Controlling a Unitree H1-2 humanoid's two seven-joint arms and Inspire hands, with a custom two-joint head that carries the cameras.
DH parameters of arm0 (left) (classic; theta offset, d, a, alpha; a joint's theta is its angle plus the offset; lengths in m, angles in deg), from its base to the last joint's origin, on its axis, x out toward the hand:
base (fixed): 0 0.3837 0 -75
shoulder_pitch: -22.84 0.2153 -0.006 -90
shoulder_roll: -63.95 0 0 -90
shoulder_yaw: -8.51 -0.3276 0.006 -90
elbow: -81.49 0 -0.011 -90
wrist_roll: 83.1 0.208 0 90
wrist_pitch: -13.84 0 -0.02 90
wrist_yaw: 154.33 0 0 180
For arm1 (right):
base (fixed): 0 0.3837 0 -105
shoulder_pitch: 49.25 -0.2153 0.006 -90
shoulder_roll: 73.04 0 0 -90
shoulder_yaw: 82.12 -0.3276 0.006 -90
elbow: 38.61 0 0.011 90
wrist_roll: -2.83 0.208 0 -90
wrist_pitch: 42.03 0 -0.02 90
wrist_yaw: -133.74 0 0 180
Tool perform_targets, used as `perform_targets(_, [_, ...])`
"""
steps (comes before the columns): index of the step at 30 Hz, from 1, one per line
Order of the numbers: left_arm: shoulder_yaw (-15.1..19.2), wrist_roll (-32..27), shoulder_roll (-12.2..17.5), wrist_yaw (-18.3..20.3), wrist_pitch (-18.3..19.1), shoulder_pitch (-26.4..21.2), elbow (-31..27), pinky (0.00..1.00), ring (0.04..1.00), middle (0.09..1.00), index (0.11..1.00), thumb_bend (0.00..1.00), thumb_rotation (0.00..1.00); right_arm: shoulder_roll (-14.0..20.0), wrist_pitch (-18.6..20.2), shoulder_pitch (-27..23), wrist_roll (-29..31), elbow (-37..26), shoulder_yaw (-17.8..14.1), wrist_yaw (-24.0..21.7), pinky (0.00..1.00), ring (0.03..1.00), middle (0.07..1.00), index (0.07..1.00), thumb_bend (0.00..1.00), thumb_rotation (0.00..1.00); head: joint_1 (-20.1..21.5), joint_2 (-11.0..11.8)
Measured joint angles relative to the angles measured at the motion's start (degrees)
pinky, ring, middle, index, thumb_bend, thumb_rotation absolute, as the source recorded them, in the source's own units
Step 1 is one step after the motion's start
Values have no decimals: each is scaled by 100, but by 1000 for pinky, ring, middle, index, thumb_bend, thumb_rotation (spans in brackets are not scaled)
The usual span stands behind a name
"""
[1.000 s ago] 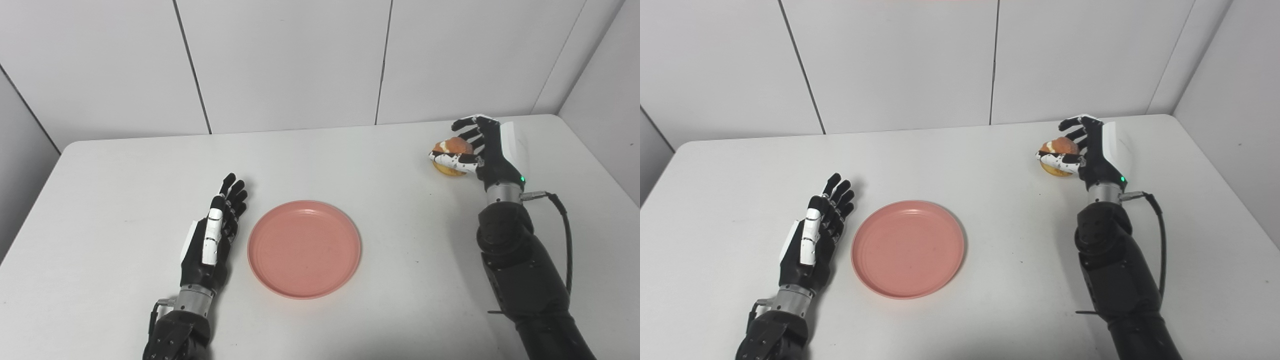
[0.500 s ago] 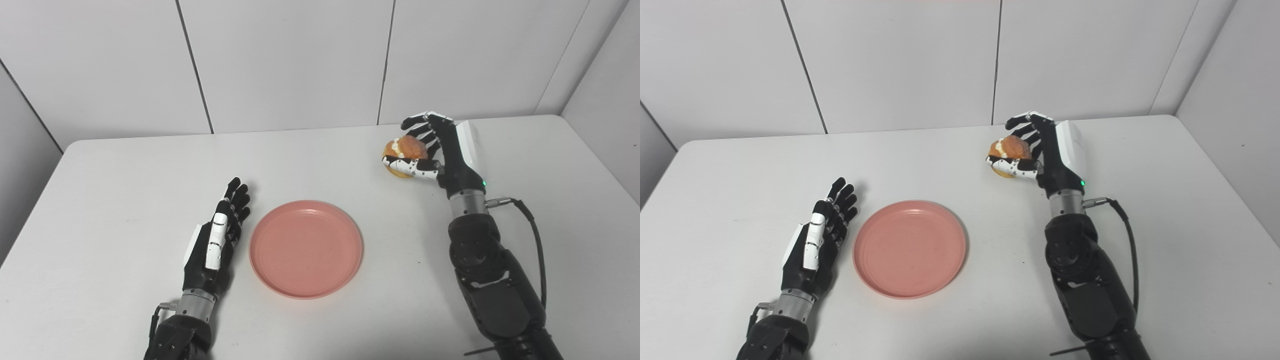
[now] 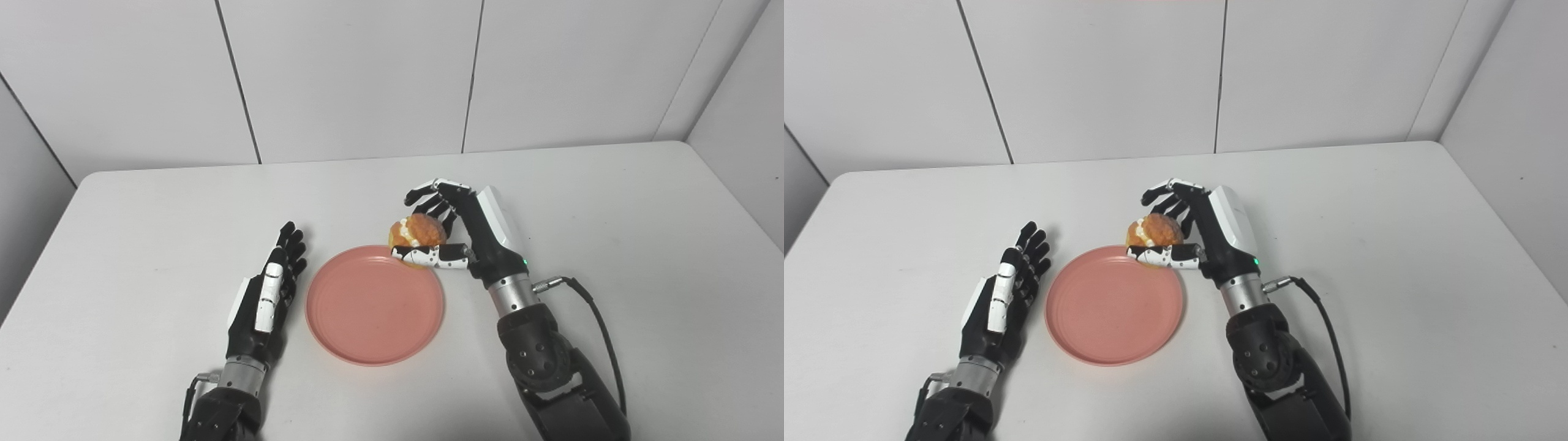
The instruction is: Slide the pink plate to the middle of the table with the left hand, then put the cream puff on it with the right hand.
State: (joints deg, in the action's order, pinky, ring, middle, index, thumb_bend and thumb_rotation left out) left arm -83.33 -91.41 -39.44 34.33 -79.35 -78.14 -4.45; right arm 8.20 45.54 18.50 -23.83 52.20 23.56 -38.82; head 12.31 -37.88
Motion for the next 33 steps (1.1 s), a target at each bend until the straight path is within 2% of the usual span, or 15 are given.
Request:
perform_targets(9, [-43,122,-59,-88,4,36,-40,1000,1000,989,991,537,1000,-10,-119,333,-104,-23,301,-354,329,384,487,544,503,0,-212,-18])
perform_targets(14, [-85,188,-74,-96,4,56,-58,1000,1000,993,995,539,1000,-4,-478,361,-146,46,383,-430,276,367,467,551,501,0,-405,-35])
perform_targets(16, [-95,222,-81,-100,4,56,-59,1000,1000,994,996,538,1000,13,-678,361,-218,164,430,-429,296,376,468,551,502,0,-475,-53])
perform_targets(19, [-99,235,-121,-127,4,63,-69,1000,1000,995,994,528,1000,64,-749,371,-345,384,469,-444,350,395,485,542,505,0,-537,-53])
perform_targets(24, [-127,314,-205,-159,27,105,-114,1000,1000,992,987,515,1000,157,-1000,348,-534,671,482,-433,364,396,489,543,504,0,-686,-88])
perform_targets(28, [-146,387,-217,-166,28,106,-114,1000,1000,993,988,519,1000,219,-1175,308,-838,738,490,-357,413,414,495,537,506,0,-748,-97])
perform_targets(30, [-161,423,-217,-166,29,106,-114,1000,999,988,983,505,1000,230,-1191,290,-909,772,493,-341,503,433,518,506,508,0,-756,-97])
perform_targets(31, [-164,443,-217,-165,30,106,-114,1000,999,988,982,504,1000,240,-1191,287,-942,771,493,-345,510,435,520,504,508,0,-756,-97])
perform_targets(32, [-164,443,-217,-165,31,106,-114,1000,1000,989,982,508,1000,239,-1191,285,-972,770,495,-356,545,543,517,492,511,0,-774,-105])
perform_targets(33, [-163,440,-218,-164,36,106,-114,1000,1000,989,984,513,1000,240,-1191,283,-991,769,495,-371,606,642,652,496,500,71,-774,-106])
